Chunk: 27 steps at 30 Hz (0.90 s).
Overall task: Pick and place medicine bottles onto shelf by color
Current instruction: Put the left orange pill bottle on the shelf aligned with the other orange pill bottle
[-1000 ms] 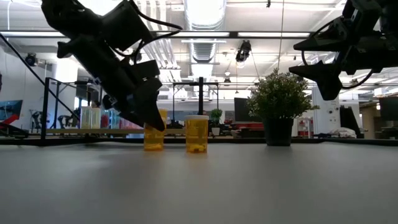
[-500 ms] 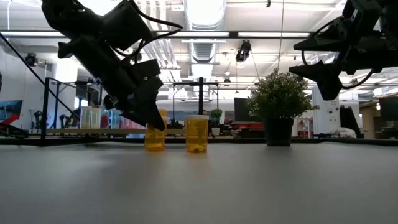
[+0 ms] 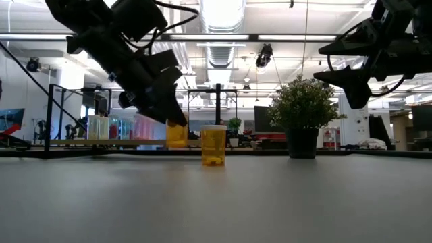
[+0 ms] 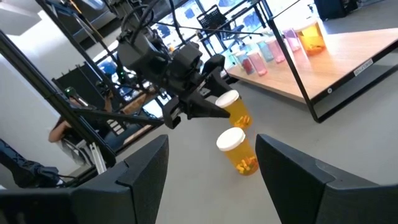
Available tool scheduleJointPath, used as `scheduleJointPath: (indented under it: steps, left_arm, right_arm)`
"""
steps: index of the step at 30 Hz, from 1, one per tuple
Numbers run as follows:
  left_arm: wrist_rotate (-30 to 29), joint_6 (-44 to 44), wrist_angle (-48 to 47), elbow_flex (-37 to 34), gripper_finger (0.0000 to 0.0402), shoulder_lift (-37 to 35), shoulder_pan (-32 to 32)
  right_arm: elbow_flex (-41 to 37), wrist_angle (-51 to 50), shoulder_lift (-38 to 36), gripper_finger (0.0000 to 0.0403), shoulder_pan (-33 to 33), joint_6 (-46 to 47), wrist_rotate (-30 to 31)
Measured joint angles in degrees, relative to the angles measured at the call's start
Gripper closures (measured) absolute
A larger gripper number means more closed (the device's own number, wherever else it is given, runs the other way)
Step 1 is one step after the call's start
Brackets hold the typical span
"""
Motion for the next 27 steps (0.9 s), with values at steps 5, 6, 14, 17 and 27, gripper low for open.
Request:
scheduleJointPath:
  steps: [5, 6, 14, 17, 27]
  left_arm:
    - [-2.92, 0.11, -0.04, 1.37, 0.0222, -0.34, 0.02]
    - [-3.12, 0.11, -0.13, 1.50, 0.0222, -0.36, 0.06]
    - [-3.42, 0.09, 2.40, 1.78, 0.0221, -0.34, 0.92]
    - [-3.95, 0.09, 2.64, 1.78, 0.0221, -0.57, 1.45]
    - [-4.13, 3.02, 5.03, 1.99, 0.0221, -1.24, 4.54]
  right_arm:
    - [0.00, 0.02, 0.00, 0.0172, -0.01, 0.00, -0.01]
    - [0.00, 0.01, -0.02, 0.0172, 0.00, 0.00, 0.00]
    - [0.00, 0.00, 0.00, 0.0172, 0.00, 0.00, 0.00]
    - [0.00, 0.01, 0.00, 0.0172, -0.02, 0.00, -0.01]
    - [0.00, 0.01, -0.01, 0.0172, 0.00, 0.00, -0.02]
